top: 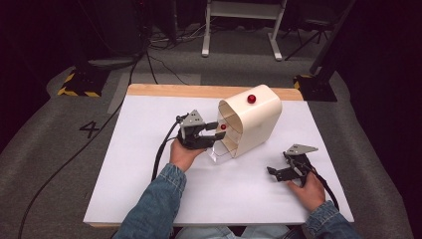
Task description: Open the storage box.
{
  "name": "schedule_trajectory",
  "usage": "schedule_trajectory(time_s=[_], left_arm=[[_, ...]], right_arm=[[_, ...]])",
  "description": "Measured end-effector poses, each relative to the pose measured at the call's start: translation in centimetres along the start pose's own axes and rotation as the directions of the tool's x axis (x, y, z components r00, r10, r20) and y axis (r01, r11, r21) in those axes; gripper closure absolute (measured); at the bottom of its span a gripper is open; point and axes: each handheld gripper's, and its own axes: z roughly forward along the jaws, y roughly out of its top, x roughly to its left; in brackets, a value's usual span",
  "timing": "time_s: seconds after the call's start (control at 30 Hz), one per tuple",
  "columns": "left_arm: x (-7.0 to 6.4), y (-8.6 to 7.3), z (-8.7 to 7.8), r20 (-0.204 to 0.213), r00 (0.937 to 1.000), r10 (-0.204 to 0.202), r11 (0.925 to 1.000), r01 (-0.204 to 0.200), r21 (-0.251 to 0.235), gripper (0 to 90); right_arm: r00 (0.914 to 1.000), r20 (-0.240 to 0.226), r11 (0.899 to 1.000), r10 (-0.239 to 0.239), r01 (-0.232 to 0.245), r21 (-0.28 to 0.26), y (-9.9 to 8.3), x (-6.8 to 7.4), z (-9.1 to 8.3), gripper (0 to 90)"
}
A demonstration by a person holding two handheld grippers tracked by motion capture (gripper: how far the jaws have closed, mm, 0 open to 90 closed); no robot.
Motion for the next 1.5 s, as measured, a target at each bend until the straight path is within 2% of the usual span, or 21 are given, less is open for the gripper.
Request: schedule_trajectory(time_s=[0.07, 0.13, 0.27, 0.33, 0.4, 0.47, 0.77, 1.2, 1.5], left_arm=[[0.2, 0.0, 0.4, 0.011, 0.9999, -0.012, 0.9999, 0.012, -0.002, 50.9], [0.4, 0.1, 0.8, 0.014, 0.9999, -0.006, 1.0, 0.006, 0.001, 52.1], [0.6, 0.2, 1.0, 0.0, 1.0, 0.001, 1.0, -0.001, -0.004, 60.0], [0.9, 0.2, 0.9, 0.006, 0.9999, -0.01, 0.9999, 0.01, -0.008, 67.0], [0.9, 0.1, 1.0, 0.011, 0.9998, -0.014, 0.9998, 0.014, -0.014, 69.6], [0.7, 0.2, 0.9, 0.0, 1.0, 0.003, 0.9999, -0.003, -0.014, 73.0], [0.2, 0.3, 0.4, -0.022, 0.9992, 0.033, 0.9995, -0.033, -0.001, 73.8], [-0.3, -0.5, -3.0, -0.042, 0.9979, 0.049, 0.9988, -0.049, -0.001, 73.8], [-0.4, -1.3, -4.4, -0.049, 0.9979, 0.043, 0.9991, -0.043, -0.004, 73.8]], right_arm=[[1.0, 0.0, 1.0, 0.0, 0.0, 0.0, 0.0, 0.0, 0.0, 3.2], [1.0, 0.0, 1.0, 0.0, 0.0, 0.0, 0.0, 0.0, 0.0, 3.1], [1.0, 0.0, 1.0, 0.0, 0.0, 0.0, 0.0, 0.0, 0.0, 3.2], [1.0, 0.0, 1.0, 0.0, 0.0, 0.0, 0.0, 0.0, 0.0, 3.2], [1.0, 0.0, 1.0, 0.0, 0.0, 0.0, 0.0, 0.0, 0.0, 3.1], [1.0, 0.0, 1.0, 0.0, 0.0, 0.0, 0.0, 0.0, 0.0, 3.1], [1.0, 0.0, 1.0, 0.0, 0.0, 0.0, 0.0, 0.0, 0.0, 3.2], [1.0, 0.0, 1.0, 0.0, 0.0, 0.0, 0.0, 0.0, 0.0, 3.2], [1.0, -0.001, 1.0, 0.0, 0.0, 0.0, 0.0, 0.0, 0.0, 3.1]])
